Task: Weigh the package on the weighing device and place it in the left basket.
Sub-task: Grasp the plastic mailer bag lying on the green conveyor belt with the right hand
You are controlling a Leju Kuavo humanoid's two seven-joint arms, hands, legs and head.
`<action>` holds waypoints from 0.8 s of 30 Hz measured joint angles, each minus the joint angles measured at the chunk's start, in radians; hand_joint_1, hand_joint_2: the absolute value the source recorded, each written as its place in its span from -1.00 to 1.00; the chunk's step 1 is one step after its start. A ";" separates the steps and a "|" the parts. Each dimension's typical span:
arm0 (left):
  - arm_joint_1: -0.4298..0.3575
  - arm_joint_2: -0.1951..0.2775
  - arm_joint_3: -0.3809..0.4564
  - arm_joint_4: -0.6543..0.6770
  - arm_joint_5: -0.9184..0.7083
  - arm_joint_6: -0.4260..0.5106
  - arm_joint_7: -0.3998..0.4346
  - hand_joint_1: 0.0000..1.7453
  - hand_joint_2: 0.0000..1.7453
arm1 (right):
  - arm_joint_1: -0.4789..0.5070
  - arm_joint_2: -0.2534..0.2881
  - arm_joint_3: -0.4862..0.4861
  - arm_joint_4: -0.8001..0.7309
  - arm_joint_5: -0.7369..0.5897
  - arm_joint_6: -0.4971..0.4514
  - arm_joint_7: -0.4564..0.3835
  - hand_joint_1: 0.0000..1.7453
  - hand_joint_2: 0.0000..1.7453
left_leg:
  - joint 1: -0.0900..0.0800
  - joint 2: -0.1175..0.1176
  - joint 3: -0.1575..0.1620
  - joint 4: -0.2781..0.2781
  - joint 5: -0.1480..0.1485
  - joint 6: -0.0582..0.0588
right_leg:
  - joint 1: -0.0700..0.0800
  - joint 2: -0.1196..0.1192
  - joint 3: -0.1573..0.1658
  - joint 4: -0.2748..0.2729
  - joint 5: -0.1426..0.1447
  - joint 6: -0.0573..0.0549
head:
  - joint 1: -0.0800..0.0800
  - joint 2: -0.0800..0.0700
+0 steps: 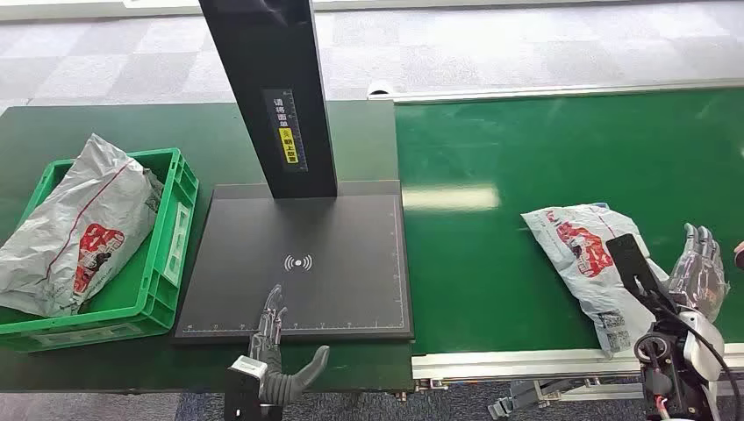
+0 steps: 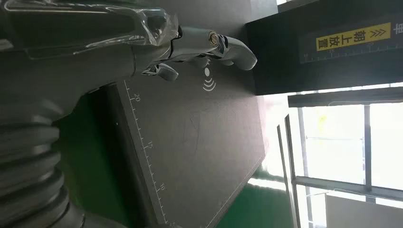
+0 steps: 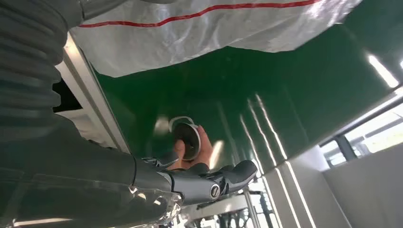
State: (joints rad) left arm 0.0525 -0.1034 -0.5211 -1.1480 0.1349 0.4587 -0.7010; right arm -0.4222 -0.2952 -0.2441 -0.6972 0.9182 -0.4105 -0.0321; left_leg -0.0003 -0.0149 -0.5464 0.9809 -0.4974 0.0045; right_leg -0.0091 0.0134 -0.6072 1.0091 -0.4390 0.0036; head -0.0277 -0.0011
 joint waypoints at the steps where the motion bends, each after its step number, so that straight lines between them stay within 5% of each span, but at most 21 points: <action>1: 0.001 0.001 0.000 -0.002 0.000 0.002 0.000 -1.00 1.00 | -0.005 -0.004 -0.003 0.016 0.000 0.006 0.002 -1.00 1.00 | 0.000 0.000 0.000 0.000 0.000 0.000 | 0.000 0.000 0.000 0.000 0.000 0.000 | 0.000 0.000; 11: 0.020 0.013 -0.001 -0.038 0.012 0.016 0.000 -1.00 1.00 | -0.064 -0.034 -0.045 0.241 -0.017 0.113 0.035 -1.00 1.00 | 0.000 0.000 -0.001 0.000 0.000 0.000 | 0.000 0.000 0.000 0.000 0.000 0.000 | 0.000 0.000; 24: 0.021 0.018 -0.002 -0.047 0.015 0.017 0.000 -1.00 1.00 | -0.090 -0.036 -0.063 0.316 -0.027 0.166 0.044 -1.00 1.00 | 0.000 0.000 0.000 0.000 0.000 0.000 | 0.000 0.000 0.000 0.000 0.000 0.000 | 0.000 0.000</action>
State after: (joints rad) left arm 0.0735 -0.0856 -0.5230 -1.1948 0.1495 0.4753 -0.7011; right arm -0.5119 -0.3315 -0.3075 -0.3814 0.8911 -0.2444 0.0120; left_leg -0.0001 -0.0150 -0.5469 0.9807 -0.4975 0.0045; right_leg -0.0088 0.0131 -0.6073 1.0091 -0.4393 0.0036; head -0.0278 -0.0011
